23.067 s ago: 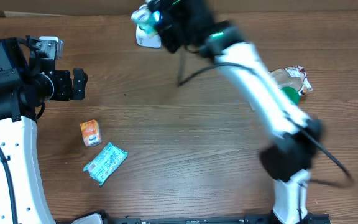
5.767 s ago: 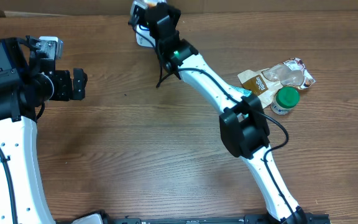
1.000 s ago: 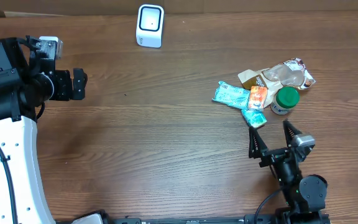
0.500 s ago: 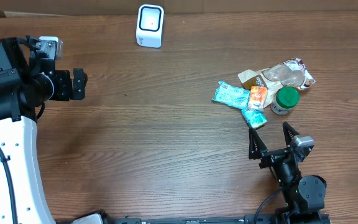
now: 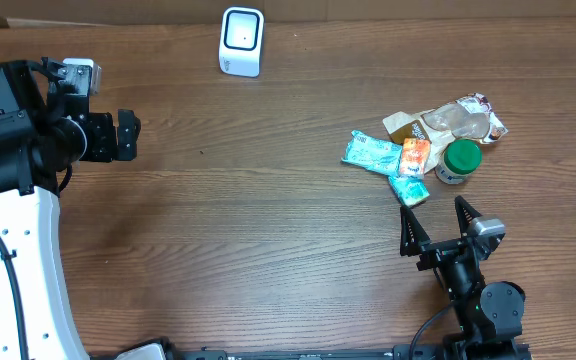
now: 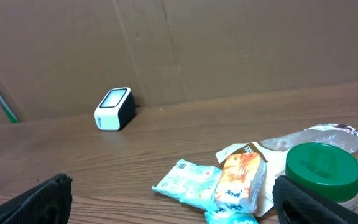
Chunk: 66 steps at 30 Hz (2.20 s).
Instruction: Scan the item barcode
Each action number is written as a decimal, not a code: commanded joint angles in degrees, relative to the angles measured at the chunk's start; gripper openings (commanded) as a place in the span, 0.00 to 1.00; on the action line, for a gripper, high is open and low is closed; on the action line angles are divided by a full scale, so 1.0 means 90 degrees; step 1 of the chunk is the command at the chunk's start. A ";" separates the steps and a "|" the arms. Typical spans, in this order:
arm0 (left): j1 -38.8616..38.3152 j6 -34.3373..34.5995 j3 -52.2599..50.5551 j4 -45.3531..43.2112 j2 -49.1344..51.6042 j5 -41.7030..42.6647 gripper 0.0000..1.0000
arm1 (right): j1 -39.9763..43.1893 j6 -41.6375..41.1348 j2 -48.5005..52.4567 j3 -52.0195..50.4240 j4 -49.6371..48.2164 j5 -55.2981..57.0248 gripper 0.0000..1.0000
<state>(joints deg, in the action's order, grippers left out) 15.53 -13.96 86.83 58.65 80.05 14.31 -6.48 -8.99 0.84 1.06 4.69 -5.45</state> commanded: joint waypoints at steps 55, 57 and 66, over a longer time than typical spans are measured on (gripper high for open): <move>-0.0954 -0.0075 -0.9136 -0.5858 -0.8818 -0.0993 1.00 | -0.0029 0.0029 -0.0075 -0.0066 -0.0032 0.0075 1.00; -0.0954 -0.0104 -0.9343 -0.5882 -0.8876 -0.0996 1.00 | -0.0029 0.0029 -0.0075 -0.0066 -0.0032 0.0075 1.00; -0.0933 -0.0306 -0.9615 -0.6057 -0.8874 -0.1144 1.00 | -0.0029 0.0029 -0.0075 -0.0066 -0.0032 0.0075 1.00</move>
<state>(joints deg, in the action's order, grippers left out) 7.20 -15.27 0.99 4.49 0.97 5.04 -6.48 -8.95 0.84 1.06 4.64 -5.50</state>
